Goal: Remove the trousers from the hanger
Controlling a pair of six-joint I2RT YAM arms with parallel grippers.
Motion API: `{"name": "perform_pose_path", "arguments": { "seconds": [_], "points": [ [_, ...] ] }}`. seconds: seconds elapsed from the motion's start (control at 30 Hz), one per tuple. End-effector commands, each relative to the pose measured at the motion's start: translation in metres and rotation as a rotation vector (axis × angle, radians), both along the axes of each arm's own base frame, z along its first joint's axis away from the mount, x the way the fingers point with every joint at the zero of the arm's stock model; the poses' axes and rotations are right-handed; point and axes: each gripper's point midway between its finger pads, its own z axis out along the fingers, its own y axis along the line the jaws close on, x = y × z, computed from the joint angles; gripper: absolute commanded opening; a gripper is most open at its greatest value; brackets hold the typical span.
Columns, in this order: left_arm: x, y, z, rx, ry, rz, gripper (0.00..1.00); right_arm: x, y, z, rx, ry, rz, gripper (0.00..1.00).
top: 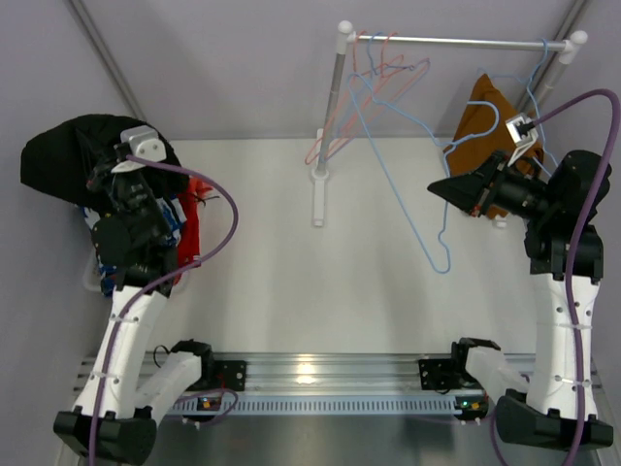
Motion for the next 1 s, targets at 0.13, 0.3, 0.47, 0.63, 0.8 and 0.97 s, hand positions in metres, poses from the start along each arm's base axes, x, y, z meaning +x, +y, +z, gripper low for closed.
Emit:
{"name": "perform_pose_path", "arguments": {
  "seconds": [0.13,0.3,0.47,0.63,0.8,0.97],
  "points": [
    [0.032,0.072,0.027,-0.029,-0.128,0.091,0.00,0.003,-0.004,0.012,-0.005,-0.039,-0.026,0.00],
    [0.054,0.111,-0.010,-0.089,-0.015,0.022,0.00,0.006,-0.005,0.015,-0.003,-0.036,-0.031,0.00],
    [0.084,0.092,-0.101,-0.104,0.291,-0.132,0.00,0.012,-0.006,0.013,0.003,-0.021,-0.038,0.00],
    [0.096,0.094,-0.193,-0.251,0.569,-0.184,0.00,0.013,-0.006,0.016,0.003,-0.023,-0.042,0.00],
    [0.082,0.066,-0.292,-0.398,0.936,-0.300,0.00,0.010,-0.007,0.017,-0.010,-0.023,-0.050,0.00],
    [0.050,0.039,-0.356,-0.564,1.189,-0.382,0.03,0.011,-0.009,0.016,-0.015,-0.021,-0.061,0.00]
  ]
}}
